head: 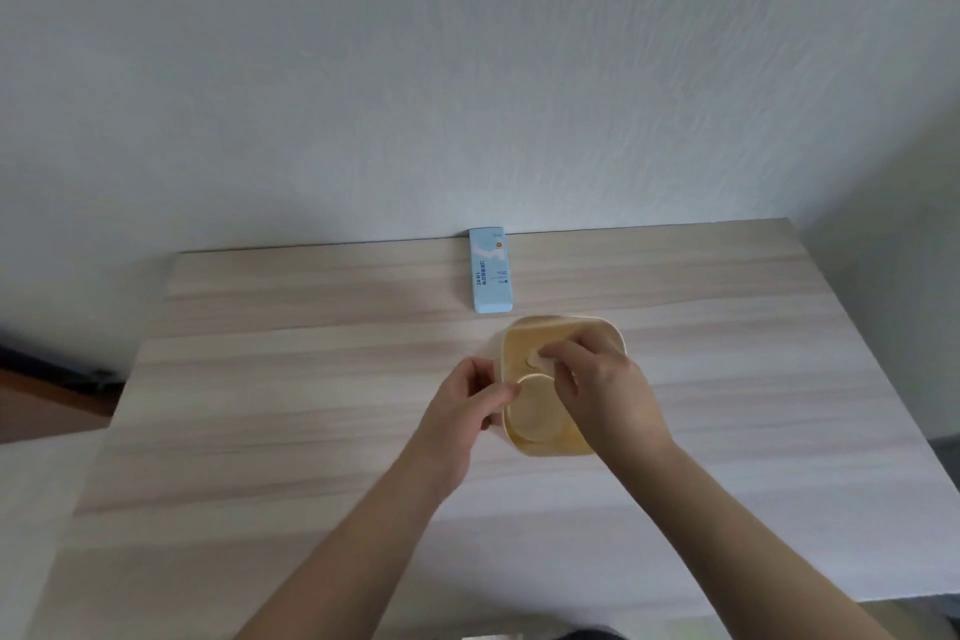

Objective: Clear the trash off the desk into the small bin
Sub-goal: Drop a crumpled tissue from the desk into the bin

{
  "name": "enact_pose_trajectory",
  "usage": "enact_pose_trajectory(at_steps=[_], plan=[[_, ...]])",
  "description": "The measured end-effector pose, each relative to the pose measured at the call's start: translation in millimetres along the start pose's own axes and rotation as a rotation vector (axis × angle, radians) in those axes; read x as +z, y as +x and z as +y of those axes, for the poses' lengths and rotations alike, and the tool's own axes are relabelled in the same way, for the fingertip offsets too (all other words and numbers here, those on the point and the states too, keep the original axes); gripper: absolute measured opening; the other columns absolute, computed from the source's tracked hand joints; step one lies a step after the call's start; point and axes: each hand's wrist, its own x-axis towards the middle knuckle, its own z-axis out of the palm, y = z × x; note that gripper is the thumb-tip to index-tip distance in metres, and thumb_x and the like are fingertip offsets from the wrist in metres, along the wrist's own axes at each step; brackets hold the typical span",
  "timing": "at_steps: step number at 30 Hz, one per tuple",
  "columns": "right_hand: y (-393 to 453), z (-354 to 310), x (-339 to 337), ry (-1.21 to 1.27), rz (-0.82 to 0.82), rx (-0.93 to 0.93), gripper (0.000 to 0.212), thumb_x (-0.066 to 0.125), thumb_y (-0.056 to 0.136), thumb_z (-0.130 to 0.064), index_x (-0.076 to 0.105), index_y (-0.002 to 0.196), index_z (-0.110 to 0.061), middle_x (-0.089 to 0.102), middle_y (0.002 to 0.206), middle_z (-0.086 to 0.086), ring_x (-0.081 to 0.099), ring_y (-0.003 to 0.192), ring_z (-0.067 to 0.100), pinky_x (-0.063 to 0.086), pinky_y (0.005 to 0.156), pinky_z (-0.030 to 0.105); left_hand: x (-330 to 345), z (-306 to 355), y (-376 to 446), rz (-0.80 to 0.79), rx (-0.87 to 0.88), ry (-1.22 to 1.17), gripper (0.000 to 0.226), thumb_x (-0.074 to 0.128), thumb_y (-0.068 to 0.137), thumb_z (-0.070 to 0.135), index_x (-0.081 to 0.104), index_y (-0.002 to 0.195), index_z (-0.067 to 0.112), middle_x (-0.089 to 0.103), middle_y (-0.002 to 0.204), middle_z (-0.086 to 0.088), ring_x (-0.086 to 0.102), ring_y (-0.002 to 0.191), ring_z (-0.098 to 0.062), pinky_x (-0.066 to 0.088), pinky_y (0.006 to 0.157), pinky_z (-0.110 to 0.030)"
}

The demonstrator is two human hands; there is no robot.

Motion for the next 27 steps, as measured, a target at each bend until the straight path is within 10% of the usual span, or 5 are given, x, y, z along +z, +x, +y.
enact_pose_trajectory(at_steps=[27], plan=[[68, -16, 10, -0.076, 0.003, 0.091, 0.015, 0.059, 0.089, -0.014, 0.069, 0.100, -0.015, 0.067, 0.093, 0.003, 0.063, 0.078, 0.022, 0.048, 0.063, 0.029, -113, 6, -17, 0.131, -0.031, -0.141, 0.031, 0.070, 0.069, 0.021, 0.058, 0.094, 0.009, 0.058, 0.086, -0.008, 0.055, 0.079, -0.017, 0.043, 0.070, -0.034]])
